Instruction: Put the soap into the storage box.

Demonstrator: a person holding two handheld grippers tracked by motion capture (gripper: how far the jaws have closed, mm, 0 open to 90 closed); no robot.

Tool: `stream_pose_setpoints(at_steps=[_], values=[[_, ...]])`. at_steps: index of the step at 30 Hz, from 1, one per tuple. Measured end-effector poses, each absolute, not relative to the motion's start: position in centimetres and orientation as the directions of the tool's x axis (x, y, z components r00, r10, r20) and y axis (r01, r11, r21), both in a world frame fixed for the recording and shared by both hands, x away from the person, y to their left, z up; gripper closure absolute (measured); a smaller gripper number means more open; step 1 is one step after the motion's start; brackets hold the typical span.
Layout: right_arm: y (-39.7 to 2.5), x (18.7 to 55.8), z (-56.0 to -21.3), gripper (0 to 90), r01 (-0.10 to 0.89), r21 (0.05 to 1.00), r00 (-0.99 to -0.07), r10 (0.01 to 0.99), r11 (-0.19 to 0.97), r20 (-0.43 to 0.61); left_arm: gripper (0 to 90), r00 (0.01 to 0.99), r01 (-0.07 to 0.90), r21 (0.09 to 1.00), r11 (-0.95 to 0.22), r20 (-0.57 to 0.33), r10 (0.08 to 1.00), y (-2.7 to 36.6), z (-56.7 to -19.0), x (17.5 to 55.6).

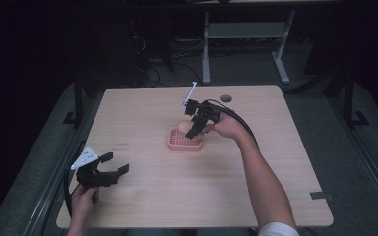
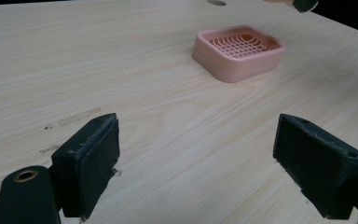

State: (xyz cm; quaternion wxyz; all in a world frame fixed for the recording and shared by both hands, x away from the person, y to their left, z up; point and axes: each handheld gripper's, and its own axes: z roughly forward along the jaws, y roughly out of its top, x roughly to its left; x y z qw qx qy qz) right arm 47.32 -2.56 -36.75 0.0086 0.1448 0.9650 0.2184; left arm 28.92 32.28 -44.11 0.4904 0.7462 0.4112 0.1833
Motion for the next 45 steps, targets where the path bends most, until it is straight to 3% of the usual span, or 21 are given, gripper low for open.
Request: stream_pose_setpoints(at_steps=[45], values=[[-0.4,49.2,-41.2,31.7,0.317,0.363,-0.948,0.302,0.876,0.098,14.3,0.595,0.434,0.883,-0.178,-0.132,0.793,32.2,-44.1,28.9]])
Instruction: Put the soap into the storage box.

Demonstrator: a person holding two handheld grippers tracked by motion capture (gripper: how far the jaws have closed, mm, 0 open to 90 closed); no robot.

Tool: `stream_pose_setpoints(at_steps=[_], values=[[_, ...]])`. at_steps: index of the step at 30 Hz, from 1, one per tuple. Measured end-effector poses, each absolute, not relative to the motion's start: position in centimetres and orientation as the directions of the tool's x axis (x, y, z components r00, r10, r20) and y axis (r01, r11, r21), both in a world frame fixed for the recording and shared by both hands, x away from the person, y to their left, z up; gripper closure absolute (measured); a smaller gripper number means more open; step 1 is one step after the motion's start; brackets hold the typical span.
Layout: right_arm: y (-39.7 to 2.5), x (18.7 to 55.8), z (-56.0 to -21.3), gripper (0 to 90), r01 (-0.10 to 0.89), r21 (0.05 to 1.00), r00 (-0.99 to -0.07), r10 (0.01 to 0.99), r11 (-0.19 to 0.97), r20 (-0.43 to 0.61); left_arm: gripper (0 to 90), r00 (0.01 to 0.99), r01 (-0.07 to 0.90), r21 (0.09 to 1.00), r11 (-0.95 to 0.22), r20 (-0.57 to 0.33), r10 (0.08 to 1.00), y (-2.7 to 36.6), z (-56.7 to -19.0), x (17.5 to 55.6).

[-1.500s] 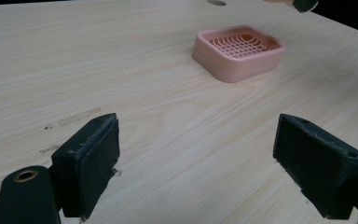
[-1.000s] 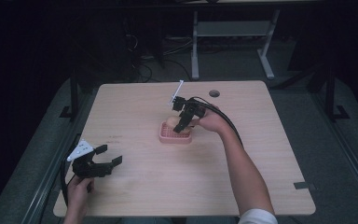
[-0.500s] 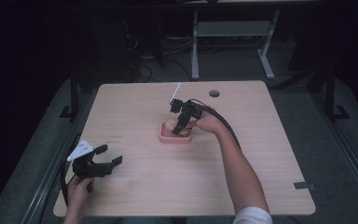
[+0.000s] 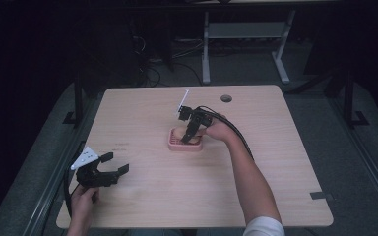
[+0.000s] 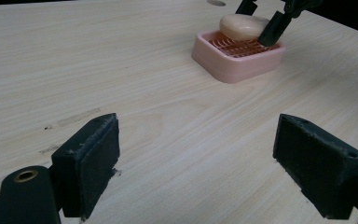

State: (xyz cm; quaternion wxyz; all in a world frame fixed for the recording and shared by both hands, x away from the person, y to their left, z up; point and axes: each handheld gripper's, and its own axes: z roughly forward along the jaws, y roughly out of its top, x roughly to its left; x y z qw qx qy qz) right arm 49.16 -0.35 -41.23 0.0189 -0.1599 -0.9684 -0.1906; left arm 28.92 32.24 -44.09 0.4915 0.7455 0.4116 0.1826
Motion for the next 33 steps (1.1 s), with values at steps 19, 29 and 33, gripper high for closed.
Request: stream_pose_setpoints(at_steps=[19,29,33], values=[[-0.36,49.29,-41.84,31.7,0.320,0.359,-0.947,0.302,0.877,0.106,14.3,0.595,0.434,0.883,-0.180,-0.131,0.793,32.27,-44.07,28.91],[-0.40,49.29,-41.82,31.7,0.323,0.359,-0.946,0.305,0.876,0.107,14.3,0.595,0.434,0.883,-0.179,-0.132,0.793,32.26,-44.06,28.90],[-0.36,49.30,-41.88,31.7,0.320,0.361,-0.947,0.302,0.876,0.107,14.3,0.595,0.435,0.882,-0.180,-0.131,0.793,32.27,-44.05,28.90]])
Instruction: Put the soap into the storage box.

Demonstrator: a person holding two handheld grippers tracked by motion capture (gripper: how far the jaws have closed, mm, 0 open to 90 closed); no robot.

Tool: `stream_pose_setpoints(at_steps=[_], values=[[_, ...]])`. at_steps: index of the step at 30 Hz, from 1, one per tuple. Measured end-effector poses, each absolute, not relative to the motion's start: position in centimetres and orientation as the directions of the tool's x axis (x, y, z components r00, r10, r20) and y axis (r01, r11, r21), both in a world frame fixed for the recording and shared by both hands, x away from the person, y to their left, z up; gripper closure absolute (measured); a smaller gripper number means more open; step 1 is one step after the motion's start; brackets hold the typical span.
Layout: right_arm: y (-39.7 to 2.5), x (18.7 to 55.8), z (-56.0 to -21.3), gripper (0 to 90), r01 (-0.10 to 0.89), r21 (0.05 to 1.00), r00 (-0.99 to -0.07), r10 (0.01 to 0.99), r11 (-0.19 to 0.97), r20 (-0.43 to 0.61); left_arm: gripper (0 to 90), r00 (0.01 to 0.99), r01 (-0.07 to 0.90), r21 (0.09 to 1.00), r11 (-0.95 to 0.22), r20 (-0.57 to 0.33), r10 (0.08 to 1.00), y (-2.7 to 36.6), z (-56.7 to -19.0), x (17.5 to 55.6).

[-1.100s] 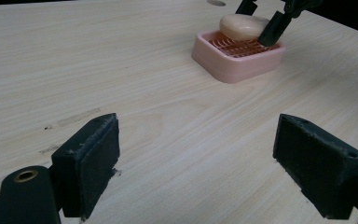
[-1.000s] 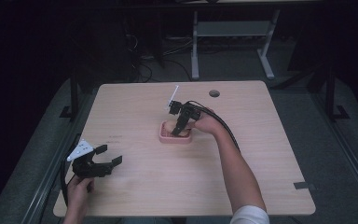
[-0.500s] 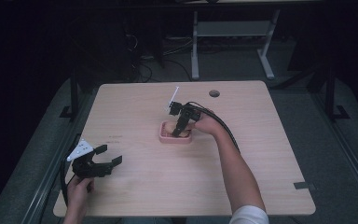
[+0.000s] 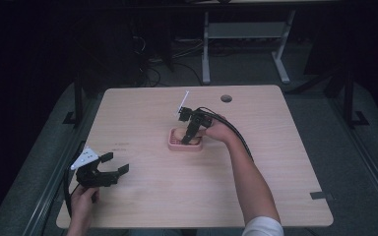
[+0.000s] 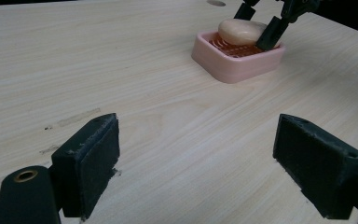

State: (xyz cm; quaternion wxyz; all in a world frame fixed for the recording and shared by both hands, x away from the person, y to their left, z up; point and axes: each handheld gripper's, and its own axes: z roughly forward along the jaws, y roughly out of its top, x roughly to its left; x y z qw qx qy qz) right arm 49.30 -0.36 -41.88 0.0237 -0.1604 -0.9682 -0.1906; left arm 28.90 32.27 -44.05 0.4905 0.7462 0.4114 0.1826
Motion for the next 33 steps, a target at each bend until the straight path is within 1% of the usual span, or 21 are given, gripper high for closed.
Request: stream_pose_setpoints(at_steps=[12,14,16,17,18,33], values=[[-0.4,49.3,-41.8,31.7,0.319,0.362,-0.948,0.302,0.876,0.104,14.3,0.595,0.435,0.882,-0.180,-0.131,0.793,32.3,-44.1,28.9],[-0.5,49.3,-41.6,34.0,0.325,0.376,-0.946,0.306,0.868,0.110,14.3,0.595,0.435,0.882,-0.179,-0.132,0.793,32.3,-44.1,28.9],[-0.8,49.3,-41.1,35.4,0.331,0.410,-0.943,0.312,0.850,0.116,14.3,0.593,0.436,0.883,-0.175,-0.135,0.794,32.2,-44.1,28.9],[-0.8,49.3,-41.1,35.4,0.331,0.410,-0.943,0.312,0.850,0.116,14.3,0.593,0.436,0.883,-0.175,-0.135,0.794,32.2,-44.1,28.9],[-0.9,49.2,-40.7,36.0,0.318,0.424,-0.947,0.302,0.848,0.106,14.3,0.594,0.437,0.882,-0.177,-0.135,0.793,32.2,-44.1,28.9],[-2.0,49.1,-40.5,30.7,0.346,0.422,-0.937,0.328,0.838,0.118,14.3,0.594,0.437,0.881,-0.179,-0.134,0.793,32.1,-44.1,28.9]])
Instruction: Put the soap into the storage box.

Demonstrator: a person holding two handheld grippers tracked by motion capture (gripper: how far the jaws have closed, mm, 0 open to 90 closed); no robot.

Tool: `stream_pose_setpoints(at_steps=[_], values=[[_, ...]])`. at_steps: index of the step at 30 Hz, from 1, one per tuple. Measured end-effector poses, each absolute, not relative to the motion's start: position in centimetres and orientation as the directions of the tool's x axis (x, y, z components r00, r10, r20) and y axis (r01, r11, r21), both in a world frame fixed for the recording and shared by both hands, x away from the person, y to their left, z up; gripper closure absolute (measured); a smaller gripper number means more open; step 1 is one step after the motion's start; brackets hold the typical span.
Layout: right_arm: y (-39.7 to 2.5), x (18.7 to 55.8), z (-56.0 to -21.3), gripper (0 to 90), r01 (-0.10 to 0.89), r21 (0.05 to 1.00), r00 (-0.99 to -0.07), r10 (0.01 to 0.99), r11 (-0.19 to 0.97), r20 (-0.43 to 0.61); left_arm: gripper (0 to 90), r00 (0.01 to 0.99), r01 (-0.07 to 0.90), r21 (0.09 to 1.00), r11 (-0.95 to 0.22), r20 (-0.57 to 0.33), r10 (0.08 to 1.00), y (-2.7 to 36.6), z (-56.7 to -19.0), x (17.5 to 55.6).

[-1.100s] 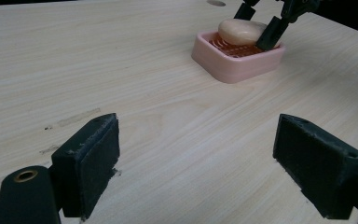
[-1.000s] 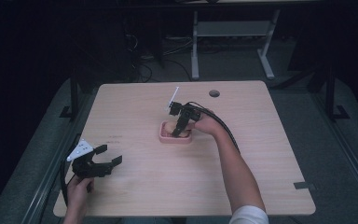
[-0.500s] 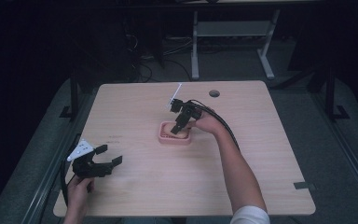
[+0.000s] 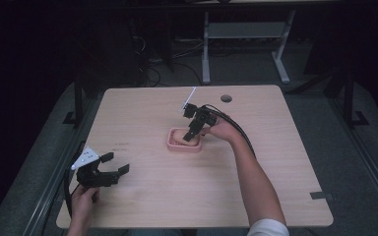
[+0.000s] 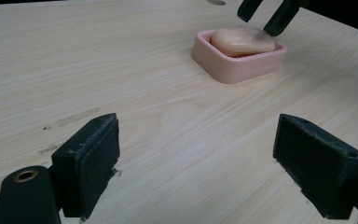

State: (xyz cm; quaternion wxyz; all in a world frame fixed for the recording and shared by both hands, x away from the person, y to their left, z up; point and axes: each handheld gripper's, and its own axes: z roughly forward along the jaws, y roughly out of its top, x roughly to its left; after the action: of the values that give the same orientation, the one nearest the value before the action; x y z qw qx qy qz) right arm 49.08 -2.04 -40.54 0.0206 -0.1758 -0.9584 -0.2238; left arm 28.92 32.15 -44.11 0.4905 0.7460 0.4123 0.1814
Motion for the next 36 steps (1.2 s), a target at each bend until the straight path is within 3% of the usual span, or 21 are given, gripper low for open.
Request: stream_pose_setpoints(at_steps=[36], values=[[-6.0,47.1,-40.0,28.3,0.378,0.433,-0.923,0.371,0.818,0.104,14.3,0.600,0.436,0.881,-0.185,-0.132,0.789,31.9,-44.1,28.9]])
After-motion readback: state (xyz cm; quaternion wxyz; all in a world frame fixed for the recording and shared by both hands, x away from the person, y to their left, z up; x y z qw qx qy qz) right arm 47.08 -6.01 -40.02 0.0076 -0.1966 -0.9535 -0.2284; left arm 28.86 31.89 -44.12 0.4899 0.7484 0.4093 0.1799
